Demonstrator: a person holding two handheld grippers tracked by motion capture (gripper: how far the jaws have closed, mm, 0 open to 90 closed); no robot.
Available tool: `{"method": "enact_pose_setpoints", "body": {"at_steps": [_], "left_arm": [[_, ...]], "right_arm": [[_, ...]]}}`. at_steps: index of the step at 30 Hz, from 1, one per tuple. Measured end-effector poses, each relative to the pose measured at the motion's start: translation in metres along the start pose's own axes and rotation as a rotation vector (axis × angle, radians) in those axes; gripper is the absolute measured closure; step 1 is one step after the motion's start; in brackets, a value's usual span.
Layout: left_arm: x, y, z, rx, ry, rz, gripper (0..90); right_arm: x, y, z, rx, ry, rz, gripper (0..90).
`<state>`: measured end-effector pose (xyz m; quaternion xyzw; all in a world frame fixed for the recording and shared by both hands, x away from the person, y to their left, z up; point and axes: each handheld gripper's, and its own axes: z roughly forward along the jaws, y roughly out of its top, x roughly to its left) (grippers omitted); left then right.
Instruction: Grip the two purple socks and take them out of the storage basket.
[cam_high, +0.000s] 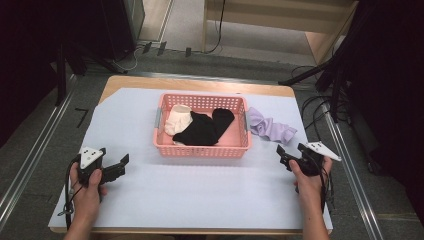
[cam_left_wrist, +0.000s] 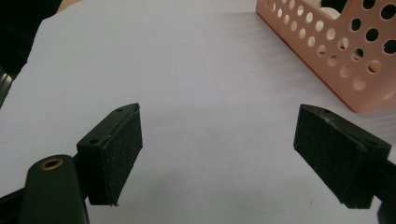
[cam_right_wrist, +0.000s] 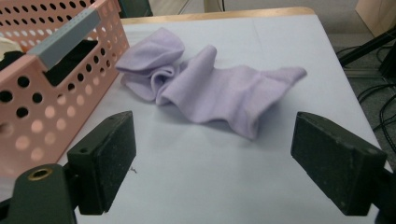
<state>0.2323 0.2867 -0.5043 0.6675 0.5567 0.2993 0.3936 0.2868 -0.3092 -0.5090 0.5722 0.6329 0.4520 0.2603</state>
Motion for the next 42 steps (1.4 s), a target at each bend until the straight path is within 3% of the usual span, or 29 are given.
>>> {"method": "enact_pose_setpoints", "body": {"at_steps": [22, 27, 32, 37, 42], "left_arm": [[0.0, 0.0, 0.0, -0.004, 0.003, 0.001, 16.2], [0.0, 0.0, 0.0, -0.001, 0.0, 0.001, 16.3], [0.0, 0.0, 0.0, 0.006, 0.0, 0.0, 16.3], [-0.001, 0.0, 0.0, 0.005, 0.004, -0.001, 16.3], [-0.001, 0.0, 0.0, 0.001, 0.007, 0.003, 16.3]], "right_arm": [[-0.039, -0.046, -0.067, 0.015, -0.023, 0.03, 14.1], [-0.042, -0.052, -0.075, -0.002, -0.015, 0.04, 14.2], [-0.04, -0.054, -0.074, 0.002, -0.003, 0.001, 18.2], [-0.042, -0.054, -0.073, 0.005, 0.004, 0.034, 19.3], [-0.041, -0.055, -0.073, 0.009, 0.012, 0.014, 20.3]]}}
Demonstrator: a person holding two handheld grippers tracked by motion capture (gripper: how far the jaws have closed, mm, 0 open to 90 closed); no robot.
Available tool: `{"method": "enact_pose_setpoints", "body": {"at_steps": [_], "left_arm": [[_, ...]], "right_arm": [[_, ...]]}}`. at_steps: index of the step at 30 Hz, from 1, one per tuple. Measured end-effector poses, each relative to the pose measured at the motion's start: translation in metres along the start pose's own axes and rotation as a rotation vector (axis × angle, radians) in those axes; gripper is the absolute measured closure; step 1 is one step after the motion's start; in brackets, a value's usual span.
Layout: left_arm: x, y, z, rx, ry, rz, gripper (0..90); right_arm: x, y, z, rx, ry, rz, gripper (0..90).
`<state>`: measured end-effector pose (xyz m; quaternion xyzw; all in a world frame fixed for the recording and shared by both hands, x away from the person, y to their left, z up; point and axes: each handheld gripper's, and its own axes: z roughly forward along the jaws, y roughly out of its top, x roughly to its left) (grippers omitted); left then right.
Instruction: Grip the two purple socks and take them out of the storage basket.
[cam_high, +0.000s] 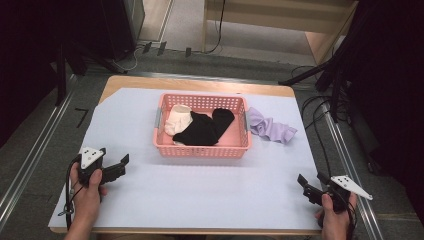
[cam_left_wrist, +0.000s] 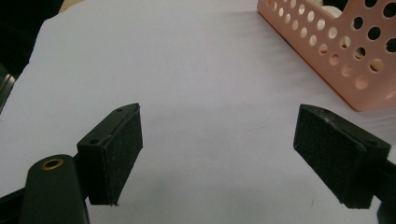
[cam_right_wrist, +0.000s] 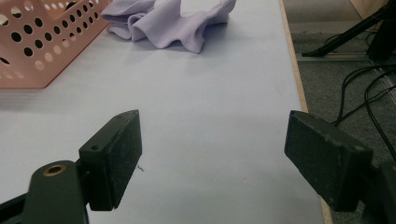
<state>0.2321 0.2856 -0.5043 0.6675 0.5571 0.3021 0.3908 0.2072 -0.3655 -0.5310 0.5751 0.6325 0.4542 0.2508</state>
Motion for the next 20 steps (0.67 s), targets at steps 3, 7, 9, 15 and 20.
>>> {"method": "enact_pose_setpoints", "body": {"at_steps": [3, 7, 9, 15, 20], "left_arm": [[-0.0001, -0.0003, -0.0001, -0.006, 0.002, -0.003, 16.2], [0.0, -0.0004, -0.0002, -0.008, 0.002, -0.003, 16.3], [-0.0003, -0.0001, -0.0003, -0.001, 0.004, 0.001, 16.3], [-0.0001, -0.0004, -0.0005, -0.007, 0.003, -0.001, 16.3], [-0.0002, 0.0001, 0.0001, 0.002, 0.003, 0.002, 16.3]], "right_arm": [[-0.0013, 0.0003, 0.0004, 0.005, 0.01, 0.017, 17.3], [-0.0026, 0.0006, 0.0015, 0.012, 0.02, 0.009, 17.1], [-0.0015, 0.0003, 0.0006, 0.008, 0.017, 0.018, 17.1], [-0.0013, 0.0002, 0.0007, 0.009, 0.017, 0.012, 16.7], [-0.0019, 0.0002, 0.0006, 0.01, 0.017, 0.021, 16.8]]}}
